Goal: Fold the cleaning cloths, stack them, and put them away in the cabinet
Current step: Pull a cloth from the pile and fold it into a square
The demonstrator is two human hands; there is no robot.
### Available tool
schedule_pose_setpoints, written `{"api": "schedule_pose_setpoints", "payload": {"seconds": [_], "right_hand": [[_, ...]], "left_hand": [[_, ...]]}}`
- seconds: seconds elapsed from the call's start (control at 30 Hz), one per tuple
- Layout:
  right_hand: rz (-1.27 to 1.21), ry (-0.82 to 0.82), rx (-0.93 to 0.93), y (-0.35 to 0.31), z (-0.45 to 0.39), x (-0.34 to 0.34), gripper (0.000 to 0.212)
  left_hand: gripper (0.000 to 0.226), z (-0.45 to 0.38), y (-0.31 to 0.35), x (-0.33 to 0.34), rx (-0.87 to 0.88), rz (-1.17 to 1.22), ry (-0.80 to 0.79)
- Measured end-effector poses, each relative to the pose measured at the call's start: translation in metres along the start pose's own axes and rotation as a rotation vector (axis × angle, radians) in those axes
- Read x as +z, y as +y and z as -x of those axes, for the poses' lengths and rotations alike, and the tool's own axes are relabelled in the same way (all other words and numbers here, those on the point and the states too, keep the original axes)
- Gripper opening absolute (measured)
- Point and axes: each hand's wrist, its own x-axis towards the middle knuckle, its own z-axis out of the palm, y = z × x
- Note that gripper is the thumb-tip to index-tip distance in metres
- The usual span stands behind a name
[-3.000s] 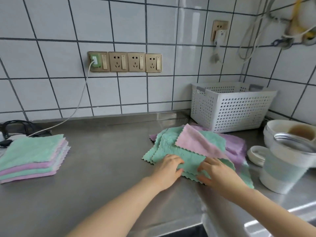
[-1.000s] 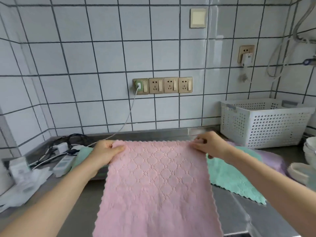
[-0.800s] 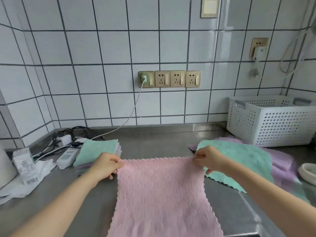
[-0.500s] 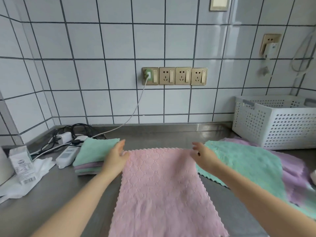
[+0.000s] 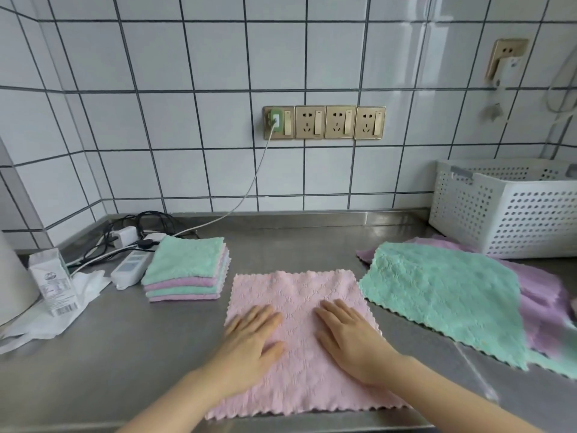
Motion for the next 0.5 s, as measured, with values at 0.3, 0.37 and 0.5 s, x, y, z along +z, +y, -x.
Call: {"api": "schedule_pose_setpoints", "payload": {"seconds": [0.3, 0.37, 0.5], "right_hand": [[0.044, 0.086, -0.148, -0.006, 0.014, -0.009, 0.084], [0.009, 0.094, -0.22, -0.015, 0.03, -0.013, 0.06], [-0.029, 0.078, -0.317, -0.032, 0.062, -0.012, 0.05]], "left_hand": [[0.09, 0.004, 0.009, -0.007, -0.018, -0.08, -0.001], [0.087, 0.024, 0.03, -0.004, 0.125, -0.038, -0.042], [0.09, 0.061, 0.064, 0.0, 0.265, 0.027, -0.064]]}}
